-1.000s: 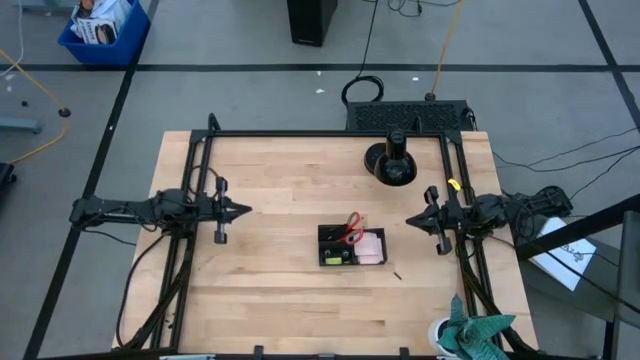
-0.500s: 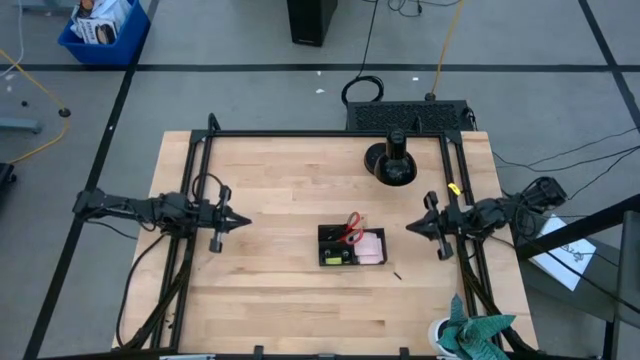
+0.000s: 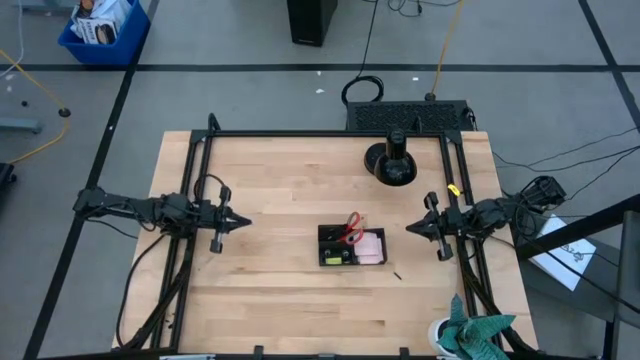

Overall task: Pick and place office supplies into organizer
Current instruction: Return to Home Position

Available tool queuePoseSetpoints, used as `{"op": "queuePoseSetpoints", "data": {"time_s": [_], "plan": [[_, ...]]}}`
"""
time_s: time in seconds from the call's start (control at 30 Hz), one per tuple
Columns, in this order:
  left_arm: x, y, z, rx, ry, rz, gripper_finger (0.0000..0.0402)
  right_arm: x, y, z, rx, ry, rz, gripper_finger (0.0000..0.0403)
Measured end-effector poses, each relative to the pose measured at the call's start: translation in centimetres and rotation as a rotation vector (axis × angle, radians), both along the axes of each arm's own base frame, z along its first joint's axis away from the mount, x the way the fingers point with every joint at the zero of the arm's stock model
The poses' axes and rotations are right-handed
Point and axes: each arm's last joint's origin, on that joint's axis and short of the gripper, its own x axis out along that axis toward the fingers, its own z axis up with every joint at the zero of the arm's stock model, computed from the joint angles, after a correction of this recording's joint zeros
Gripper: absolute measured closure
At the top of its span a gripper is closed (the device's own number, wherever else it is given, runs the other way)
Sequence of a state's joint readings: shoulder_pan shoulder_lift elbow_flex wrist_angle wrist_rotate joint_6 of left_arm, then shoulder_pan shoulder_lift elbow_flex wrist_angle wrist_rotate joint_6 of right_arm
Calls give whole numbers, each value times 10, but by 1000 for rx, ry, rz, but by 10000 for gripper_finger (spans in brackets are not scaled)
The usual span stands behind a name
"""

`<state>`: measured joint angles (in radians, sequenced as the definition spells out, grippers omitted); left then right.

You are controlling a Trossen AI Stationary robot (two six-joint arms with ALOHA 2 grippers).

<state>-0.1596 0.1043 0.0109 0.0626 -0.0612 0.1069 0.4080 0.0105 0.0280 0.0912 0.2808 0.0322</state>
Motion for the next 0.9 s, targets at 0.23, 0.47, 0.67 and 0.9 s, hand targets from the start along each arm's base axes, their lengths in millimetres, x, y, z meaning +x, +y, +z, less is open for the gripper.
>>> {"op": "queuePoseSetpoints", "data": {"time_s": [0.23,0.47,0.67,0.9], "plan": [[0,0,-3,-74,38,-4,396,0,2,0,-37,-6,71,403],[0,0,-3,-92,39,-3,396,0,2,1,-30,-13,74,403],[0,0,-3,-137,44,-1,396,0,2,1,-72,-22,72,403],[0,0,-3,-134,43,-1,396,-1,5,1,-79,-28,169,403]]}}
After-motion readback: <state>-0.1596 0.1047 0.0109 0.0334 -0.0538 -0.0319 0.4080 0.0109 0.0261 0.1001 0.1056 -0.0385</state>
